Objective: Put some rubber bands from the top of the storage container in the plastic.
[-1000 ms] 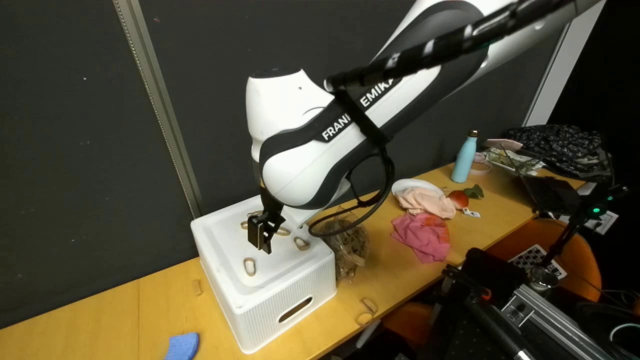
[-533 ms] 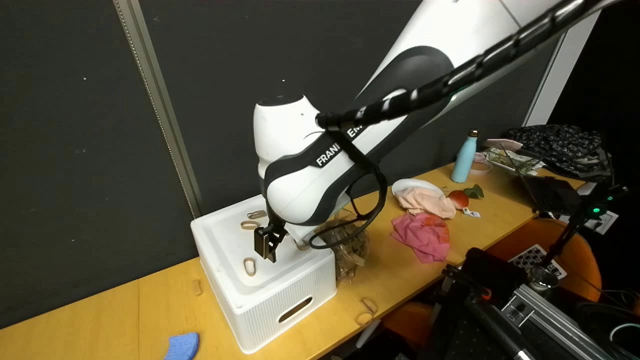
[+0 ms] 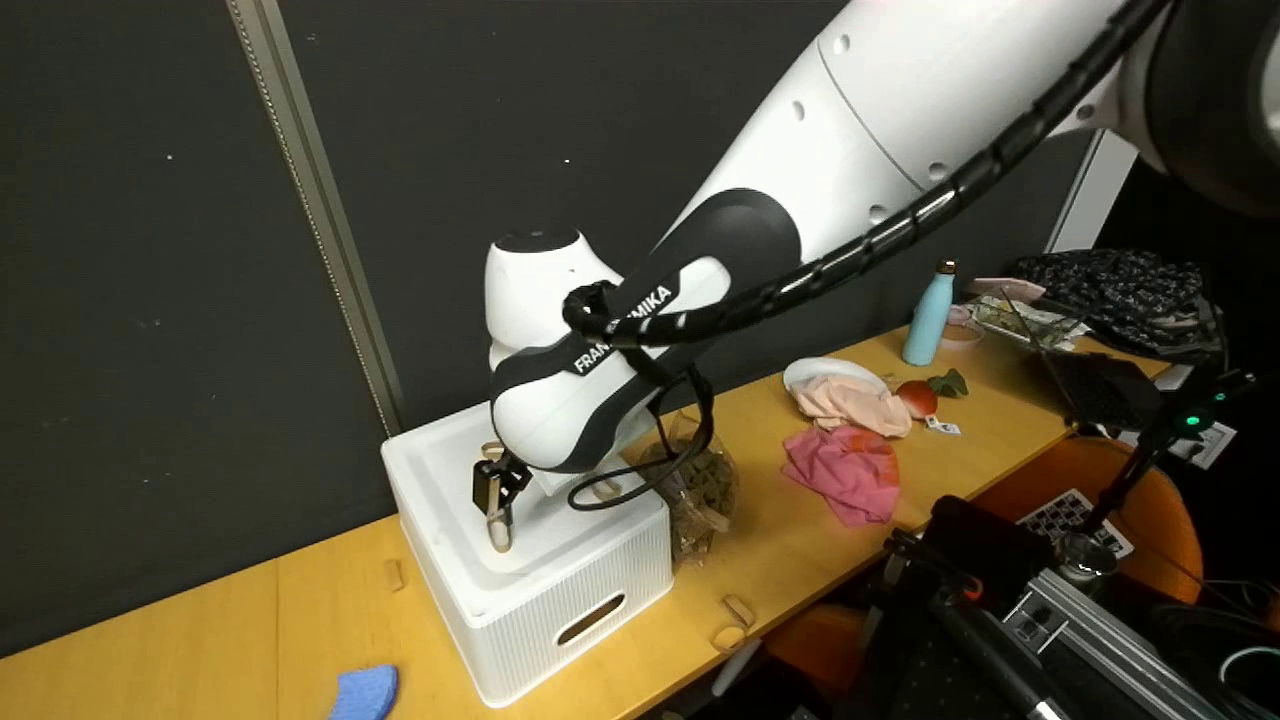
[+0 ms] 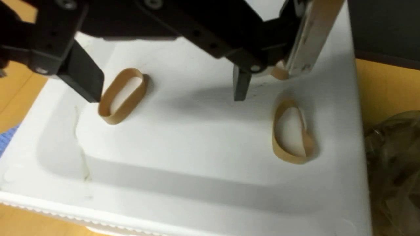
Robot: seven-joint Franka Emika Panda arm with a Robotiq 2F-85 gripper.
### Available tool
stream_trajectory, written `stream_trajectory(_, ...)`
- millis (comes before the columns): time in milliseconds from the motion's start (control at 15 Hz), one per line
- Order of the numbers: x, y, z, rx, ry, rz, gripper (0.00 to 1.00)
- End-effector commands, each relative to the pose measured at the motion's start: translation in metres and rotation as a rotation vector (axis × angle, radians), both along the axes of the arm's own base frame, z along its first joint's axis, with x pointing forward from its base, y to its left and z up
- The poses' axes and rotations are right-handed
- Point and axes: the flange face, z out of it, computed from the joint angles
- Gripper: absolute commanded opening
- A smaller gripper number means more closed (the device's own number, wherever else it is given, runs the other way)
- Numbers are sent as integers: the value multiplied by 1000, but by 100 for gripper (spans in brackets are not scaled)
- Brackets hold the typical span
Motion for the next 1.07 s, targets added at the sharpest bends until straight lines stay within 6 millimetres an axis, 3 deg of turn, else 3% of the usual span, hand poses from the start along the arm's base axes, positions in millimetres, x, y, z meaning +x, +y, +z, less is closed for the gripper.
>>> stream_trajectory(0,24,15,-9,43,2,8,100)
stream_trajectory(533,29,36,-14,43,75,10,100)
stream_trajectory(600,30,36,-14,42,80,13,81)
stream_trajectory(1000,34,32,-27,41,120,3,35)
